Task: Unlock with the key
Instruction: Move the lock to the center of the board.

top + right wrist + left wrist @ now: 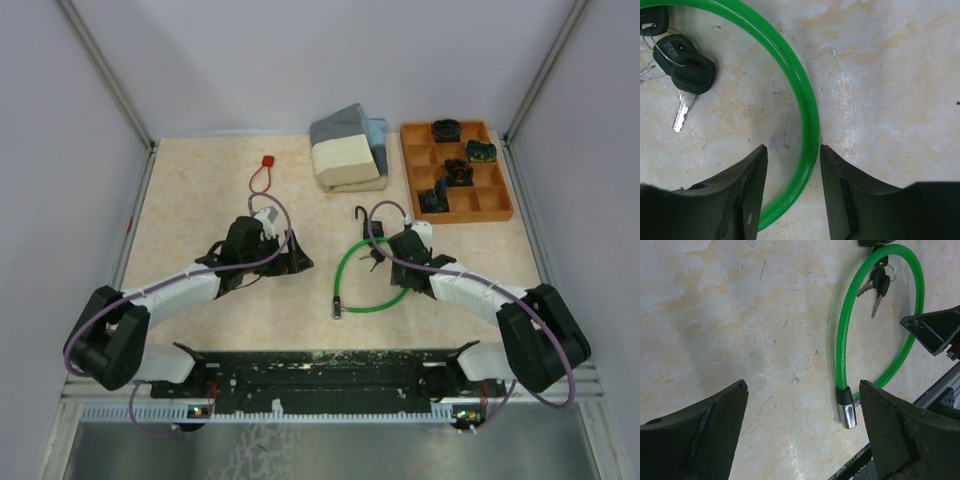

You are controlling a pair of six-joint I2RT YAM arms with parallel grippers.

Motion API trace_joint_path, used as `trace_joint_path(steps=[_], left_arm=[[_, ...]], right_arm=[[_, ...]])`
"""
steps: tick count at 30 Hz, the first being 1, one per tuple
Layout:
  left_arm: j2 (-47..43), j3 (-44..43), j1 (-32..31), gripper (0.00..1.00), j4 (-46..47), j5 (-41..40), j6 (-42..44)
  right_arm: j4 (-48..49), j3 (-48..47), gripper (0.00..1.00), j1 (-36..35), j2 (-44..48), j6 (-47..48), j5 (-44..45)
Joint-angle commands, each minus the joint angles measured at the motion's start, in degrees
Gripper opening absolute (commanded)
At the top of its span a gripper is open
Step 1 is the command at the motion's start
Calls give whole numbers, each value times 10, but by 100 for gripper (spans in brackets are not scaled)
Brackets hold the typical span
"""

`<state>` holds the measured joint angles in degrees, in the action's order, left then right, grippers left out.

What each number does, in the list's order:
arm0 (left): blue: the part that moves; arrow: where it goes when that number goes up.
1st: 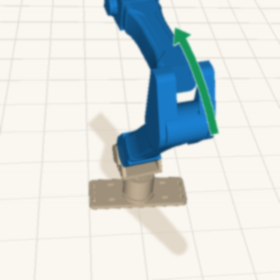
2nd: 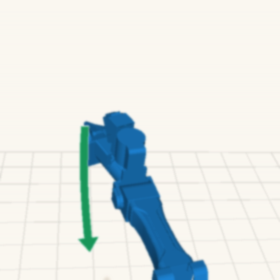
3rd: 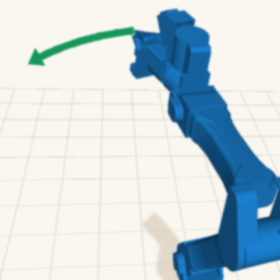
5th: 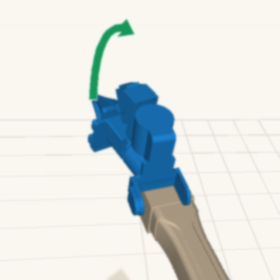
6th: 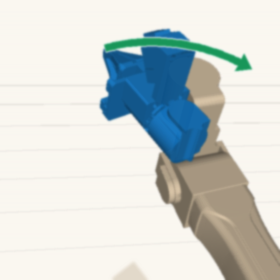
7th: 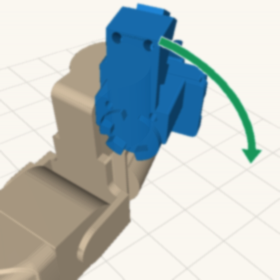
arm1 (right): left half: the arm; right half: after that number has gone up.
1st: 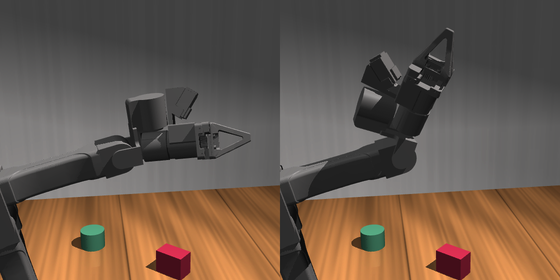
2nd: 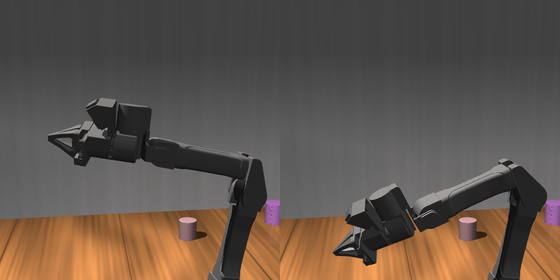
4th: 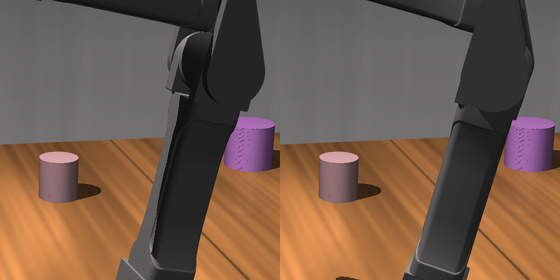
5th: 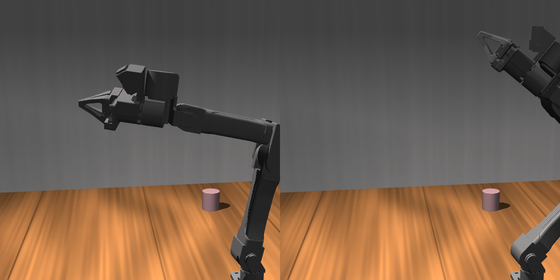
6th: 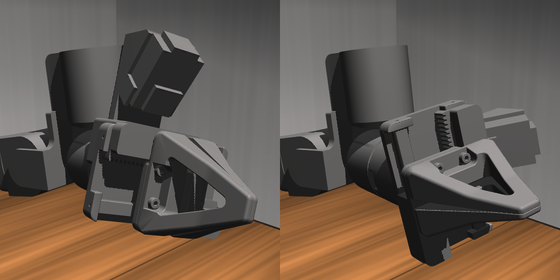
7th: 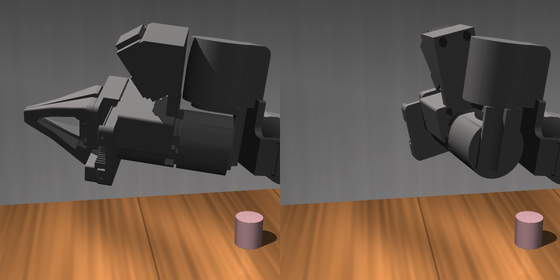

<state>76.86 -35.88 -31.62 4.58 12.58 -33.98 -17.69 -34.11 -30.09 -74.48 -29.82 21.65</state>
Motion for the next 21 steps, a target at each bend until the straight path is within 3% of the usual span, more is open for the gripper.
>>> trace_joint_path(steps=[1, 6, 9, 16, 21], left_arm=[[19, -20, -13, 96, 13, 13, 4], [13, -17, -13, 95, 1, -15, 6], [4, -14, -13, 96, -4, -35, 10], [-20, -13, -8, 97, -32, -87, -4], [-50, -2, 2, 98, -47, -127, -14]], right_arm=[[47, 2, 42, 4, -20, -9, -8], [55, 14, 20, 4, 10, -8, 3], [53, 10, 0, 4, 32, -1, 5], [69, -17, 0, -15, 91, 21, -19], [121, -54, 0, -61, 46, 35, -52]])
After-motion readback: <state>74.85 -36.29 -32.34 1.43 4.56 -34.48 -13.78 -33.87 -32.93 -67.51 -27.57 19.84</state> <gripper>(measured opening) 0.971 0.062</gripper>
